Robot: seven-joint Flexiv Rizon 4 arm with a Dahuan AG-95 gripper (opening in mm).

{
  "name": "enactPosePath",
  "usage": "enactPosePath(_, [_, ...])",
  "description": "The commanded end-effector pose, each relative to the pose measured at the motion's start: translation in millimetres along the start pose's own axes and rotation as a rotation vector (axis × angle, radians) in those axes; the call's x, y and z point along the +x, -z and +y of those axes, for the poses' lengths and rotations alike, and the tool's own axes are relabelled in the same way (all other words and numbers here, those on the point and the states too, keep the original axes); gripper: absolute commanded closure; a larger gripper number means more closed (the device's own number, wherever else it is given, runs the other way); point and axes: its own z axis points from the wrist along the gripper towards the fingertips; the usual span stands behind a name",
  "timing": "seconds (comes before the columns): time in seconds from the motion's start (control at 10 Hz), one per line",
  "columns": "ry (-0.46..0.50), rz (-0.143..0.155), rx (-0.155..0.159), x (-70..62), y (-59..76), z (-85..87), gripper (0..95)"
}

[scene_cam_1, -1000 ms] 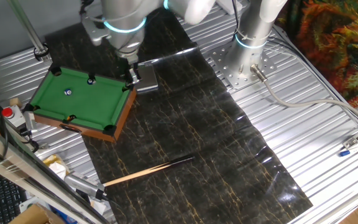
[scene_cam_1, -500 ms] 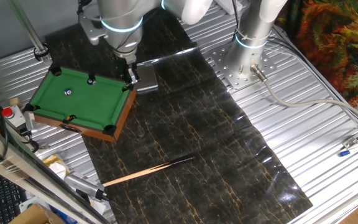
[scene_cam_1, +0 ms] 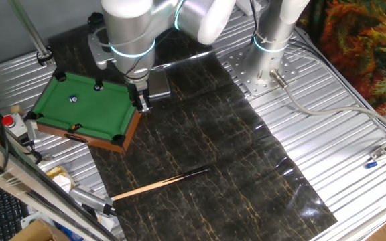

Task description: Hit the pool ball

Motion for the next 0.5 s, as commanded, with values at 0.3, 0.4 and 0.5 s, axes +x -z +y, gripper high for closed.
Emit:
enactPosePath(0.3, [0.054,-0.003,0.004,2.5,2.0,-2.0,95.0])
enactPosePath(0.4, [0.06,-0.003,0.004,2.5,2.0,-2.0,95.0])
enactPosePath(0.5, [0.068,-0.003,0.004,2.5,2.0,-2.0,95.0])
